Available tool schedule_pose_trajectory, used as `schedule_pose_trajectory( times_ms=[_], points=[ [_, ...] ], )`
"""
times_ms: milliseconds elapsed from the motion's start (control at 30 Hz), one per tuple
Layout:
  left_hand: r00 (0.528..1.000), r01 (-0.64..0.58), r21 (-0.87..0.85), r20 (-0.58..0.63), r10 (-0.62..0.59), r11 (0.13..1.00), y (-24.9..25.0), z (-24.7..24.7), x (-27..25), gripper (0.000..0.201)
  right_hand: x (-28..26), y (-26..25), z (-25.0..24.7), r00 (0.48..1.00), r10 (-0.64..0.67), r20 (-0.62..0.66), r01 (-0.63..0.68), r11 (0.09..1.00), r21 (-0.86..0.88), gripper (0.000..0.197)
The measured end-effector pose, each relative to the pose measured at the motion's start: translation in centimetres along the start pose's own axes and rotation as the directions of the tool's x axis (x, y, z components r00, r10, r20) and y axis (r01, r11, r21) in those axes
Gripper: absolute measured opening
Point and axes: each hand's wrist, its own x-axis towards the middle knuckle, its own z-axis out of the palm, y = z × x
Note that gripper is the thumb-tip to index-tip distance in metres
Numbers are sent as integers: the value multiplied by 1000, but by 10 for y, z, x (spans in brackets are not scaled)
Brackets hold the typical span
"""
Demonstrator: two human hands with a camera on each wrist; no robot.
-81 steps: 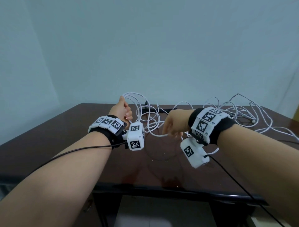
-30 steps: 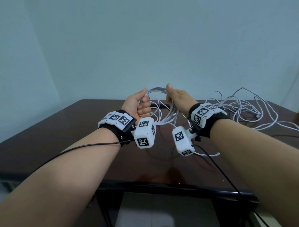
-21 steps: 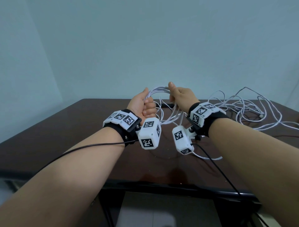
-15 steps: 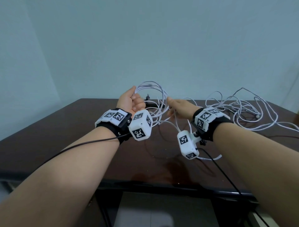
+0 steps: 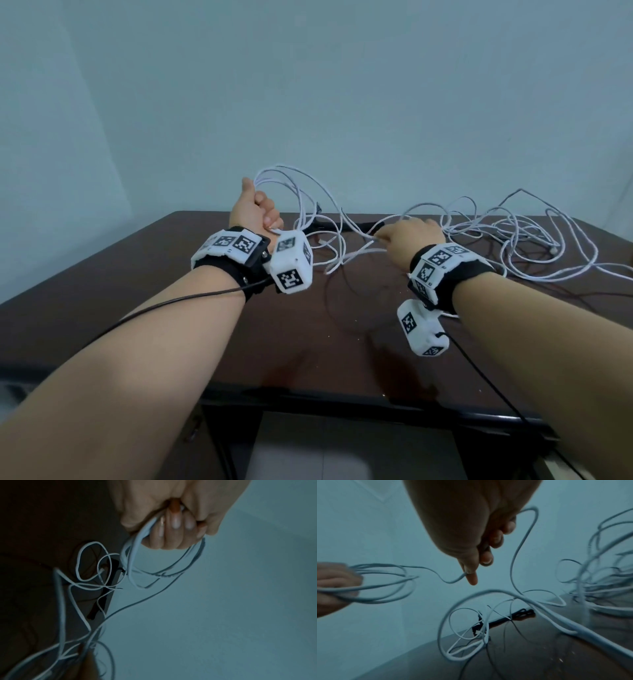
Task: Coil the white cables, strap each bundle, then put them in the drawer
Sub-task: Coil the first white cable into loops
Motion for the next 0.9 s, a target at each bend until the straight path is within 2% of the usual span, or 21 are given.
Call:
schedule_pose_trajectory(
  times_ms=[100, 167, 267, 367, 433, 500, 567, 633, 733, 833, 867, 900],
  points=[
    [1000, -27, 125, 17, 25, 992, -9, 3, 4, 48, -1, -16, -4, 982, -152, -113, 133, 979, -157, 28],
    [998, -41, 209, 44, 33, 977, -15, 4, 6, 47, -3, -27, -12, 957, -251, -143, 224, 957, -185, 30],
    [996, -72, 352, 77, 48, 933, -23, 3, 9, 45, -4, -41, -24, 919, -373, -130, 345, 918, -199, 32],
    [987, -139, 472, 134, 86, 871, -33, 6, 5, 45, 0, -52, -34, 903, -417, -100, 403, 905, -132, 35],
    [982, -157, 517, 173, 77, 841, -39, 9, 4, 44, 5, -58, -40, 900, -426, -95, 423, 905, -48, 36],
    [978, -161, 556, 198, 58, 815, -43, 10, 5, 40, 8, -61, -45, 899, -420, -121, 434, 890, 137, 31],
    [971, -137, 553, 239, 0, 822, -46, 11, 3, 37, 9, -59, -49, 908, -378, -182, 420, 814, 402, 27],
    [963, -93, 540, 263, -63, 836, -45, 13, -2, 36, 12, -54, -51, 904, -320, -283, 426, 720, 547, 29],
    [922, 19, 477, 332, -200, 879, -39, 15, -9, 48, 23, -44, -46, 893, -253, -372, 431, 720, 544, 47],
    [872, 145, 441, 365, -325, 886, -34, 18, -14, 60, 28, -37, -39, 913, -203, -354, 373, 769, 519, 71],
    [863, 177, 427, 366, -349, 887, -32, 20, -15, 58, 28, -36, -37, 924, -182, -335, 336, 805, 489, 70],
    [854, 201, 410, 371, -364, 890, -31, 21, -17, 54, 28, -34, -36, 939, -158, -305, 294, 828, 478, 61]
  ],
)
